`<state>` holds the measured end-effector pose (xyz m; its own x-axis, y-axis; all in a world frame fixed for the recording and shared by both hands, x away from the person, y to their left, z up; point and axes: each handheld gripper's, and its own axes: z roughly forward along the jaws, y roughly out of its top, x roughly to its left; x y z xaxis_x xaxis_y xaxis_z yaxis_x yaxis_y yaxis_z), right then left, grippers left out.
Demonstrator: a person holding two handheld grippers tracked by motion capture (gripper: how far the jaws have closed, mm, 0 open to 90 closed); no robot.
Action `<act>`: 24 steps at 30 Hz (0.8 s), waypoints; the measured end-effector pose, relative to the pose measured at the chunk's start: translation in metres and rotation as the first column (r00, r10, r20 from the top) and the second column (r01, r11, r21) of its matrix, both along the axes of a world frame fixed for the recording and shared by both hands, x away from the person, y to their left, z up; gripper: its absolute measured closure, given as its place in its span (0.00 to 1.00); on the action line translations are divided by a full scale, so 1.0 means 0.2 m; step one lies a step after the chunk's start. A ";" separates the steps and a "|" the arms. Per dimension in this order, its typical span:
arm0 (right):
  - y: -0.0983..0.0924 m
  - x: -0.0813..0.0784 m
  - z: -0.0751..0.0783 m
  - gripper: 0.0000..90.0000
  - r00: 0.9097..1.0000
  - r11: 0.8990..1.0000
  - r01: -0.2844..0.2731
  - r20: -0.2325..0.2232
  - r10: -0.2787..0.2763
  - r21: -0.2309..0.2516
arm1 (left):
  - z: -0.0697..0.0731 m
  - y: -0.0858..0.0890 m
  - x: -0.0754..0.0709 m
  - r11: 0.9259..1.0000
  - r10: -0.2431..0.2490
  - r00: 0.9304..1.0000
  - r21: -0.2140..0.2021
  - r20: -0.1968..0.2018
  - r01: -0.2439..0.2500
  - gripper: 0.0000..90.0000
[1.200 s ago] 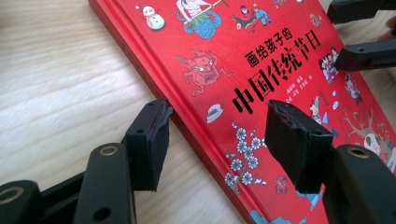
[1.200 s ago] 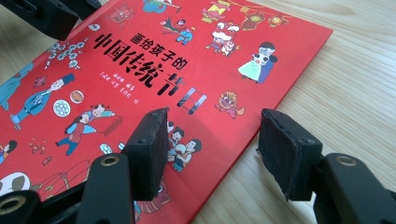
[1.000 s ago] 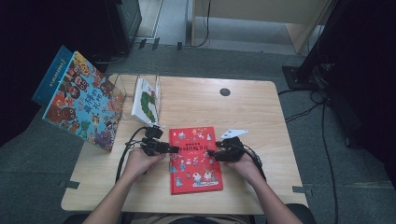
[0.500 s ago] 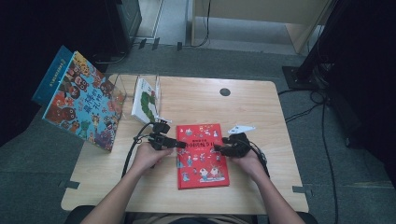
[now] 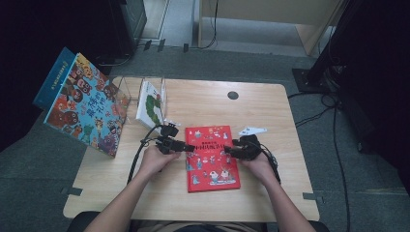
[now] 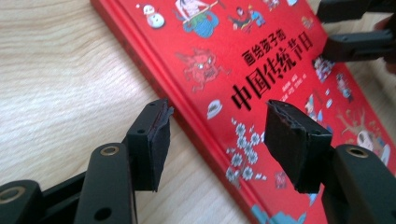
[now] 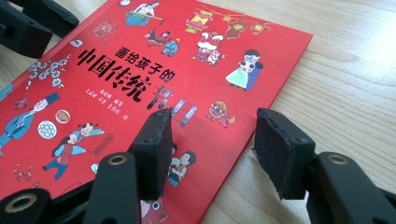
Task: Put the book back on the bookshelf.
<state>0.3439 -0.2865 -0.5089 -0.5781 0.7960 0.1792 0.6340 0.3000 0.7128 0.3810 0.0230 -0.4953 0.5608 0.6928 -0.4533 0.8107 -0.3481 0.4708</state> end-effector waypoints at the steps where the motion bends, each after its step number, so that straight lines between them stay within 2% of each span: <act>1: 0.00 -0.01 0.01 0.51 1.000 1.000 0.001 0.000 -0.001 0.006 | 0.00 0.00 -0.01 1.000 -0.006 1.000 0.003 -0.002 0.006 0.45; 2: 0.00 -0.01 0.01 0.50 1.000 1.000 0.005 0.001 -0.005 0.010 | 0.01 0.01 -0.02 1.000 -0.017 1.000 0.010 -0.002 0.017 0.45; 3: 0.00 -0.02 0.02 0.49 1.000 1.000 0.008 0.001 -0.008 0.008 | 0.01 0.01 -0.03 1.000 -0.018 1.000 0.000 0.003 0.018 0.45; 4: 0.00 -0.03 0.02 0.49 1.000 1.000 0.013 -0.004 -0.013 0.008 | 0.01 0.02 -0.04 1.000 -0.020 1.000 -0.013 0.000 0.020 0.45; 7: 0.01 -0.07 0.01 0.48 1.000 1.000 0.009 -0.008 -0.009 -0.003 | 0.02 0.03 -0.08 1.000 -0.018 1.000 -0.012 -0.017 0.018 0.45; 11: 0.03 -0.12 0.01 0.47 0.999 1.000 0.025 -0.020 -0.026 -0.012 | 0.03 0.03 -0.13 0.999 -0.033 0.999 -0.029 -0.008 0.032 0.45; 14: 0.04 -0.15 0.01 0.46 0.999 0.999 0.029 -0.020 -0.030 -0.027 | 0.02 0.02 -0.15 0.999 -0.041 0.999 -0.020 -0.004 0.041 0.45; 17: 0.04 -0.16 0.00 0.46 0.999 0.999 0.039 -0.030 -0.040 -0.018 | 0.00 0.01 -0.17 0.999 -0.046 0.999 -0.007 -0.016 0.046 0.45; 24: 0.04 -0.18 0.00 0.43 0.996 0.998 0.063 -0.065 -0.063 0.000 | -0.02 0.00 -0.20 0.999 -0.037 0.999 -0.036 0.000 0.037 0.43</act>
